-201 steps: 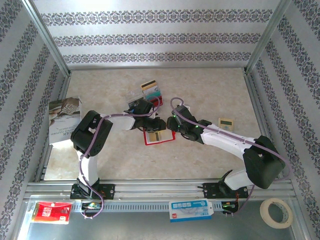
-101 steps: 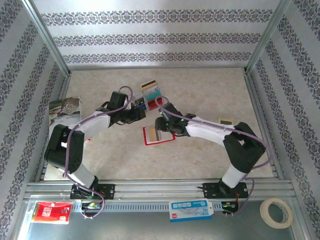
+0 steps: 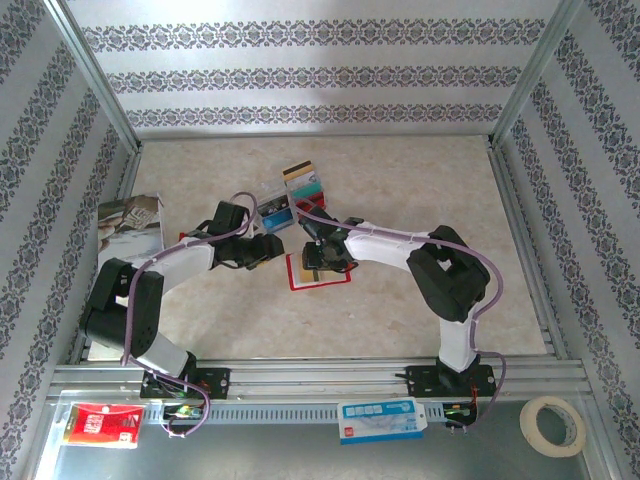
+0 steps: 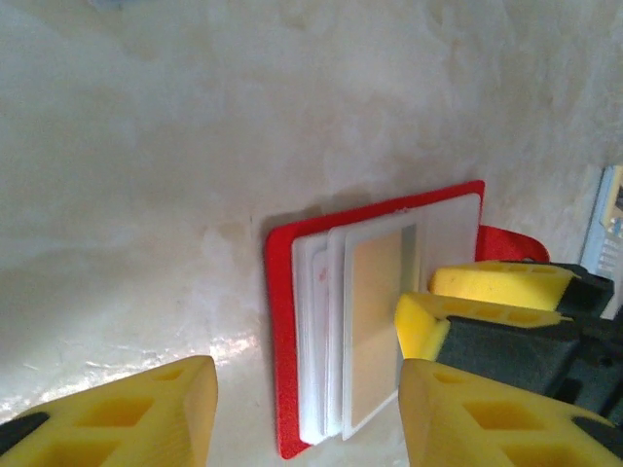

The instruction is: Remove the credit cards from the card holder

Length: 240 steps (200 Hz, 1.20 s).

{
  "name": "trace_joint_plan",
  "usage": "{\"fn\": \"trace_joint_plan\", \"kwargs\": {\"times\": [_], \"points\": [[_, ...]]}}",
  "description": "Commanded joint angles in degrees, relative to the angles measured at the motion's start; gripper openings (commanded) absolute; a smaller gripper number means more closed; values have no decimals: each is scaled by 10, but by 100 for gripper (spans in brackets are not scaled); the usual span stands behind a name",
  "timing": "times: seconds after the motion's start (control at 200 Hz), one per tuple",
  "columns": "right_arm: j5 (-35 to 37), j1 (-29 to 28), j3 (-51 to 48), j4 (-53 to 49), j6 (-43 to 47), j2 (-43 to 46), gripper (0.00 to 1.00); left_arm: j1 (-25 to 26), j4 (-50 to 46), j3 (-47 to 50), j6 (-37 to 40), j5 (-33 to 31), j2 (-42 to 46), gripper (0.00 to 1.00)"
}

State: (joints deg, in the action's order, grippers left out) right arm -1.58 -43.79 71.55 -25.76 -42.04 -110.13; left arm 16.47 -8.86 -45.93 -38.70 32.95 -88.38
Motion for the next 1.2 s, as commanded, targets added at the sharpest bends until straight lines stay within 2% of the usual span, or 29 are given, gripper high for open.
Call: {"fn": "trace_joint_plan", "kwargs": {"times": [0.0, 0.17, 0.45, 0.525, 0.719, 1.194], "points": [[-6, 10, 3, -32, -7, -13, 44, 0, 41, 8, -28, 35, -2, 46], [-17, 17, -6, -30, -13, -17, 38, 14, 62, 9, -53, 55, -17, 32], [-28, 20, -24, -8, -18, -18, 30, 52, 66, 1, -73, 59, -42, 23], [-34, 22, -29, -1, -21, -18, 29, 62, 66, -5, -72, 54, -50, 14], [-35, 22, -33, 3, -23, -18, 27, 77, 32, -30, -57, 14, -70, 14], [-31, 28, -44, 11, -23, -8, 27, 97, 24, -46, -56, 15, -108, 22]]}}
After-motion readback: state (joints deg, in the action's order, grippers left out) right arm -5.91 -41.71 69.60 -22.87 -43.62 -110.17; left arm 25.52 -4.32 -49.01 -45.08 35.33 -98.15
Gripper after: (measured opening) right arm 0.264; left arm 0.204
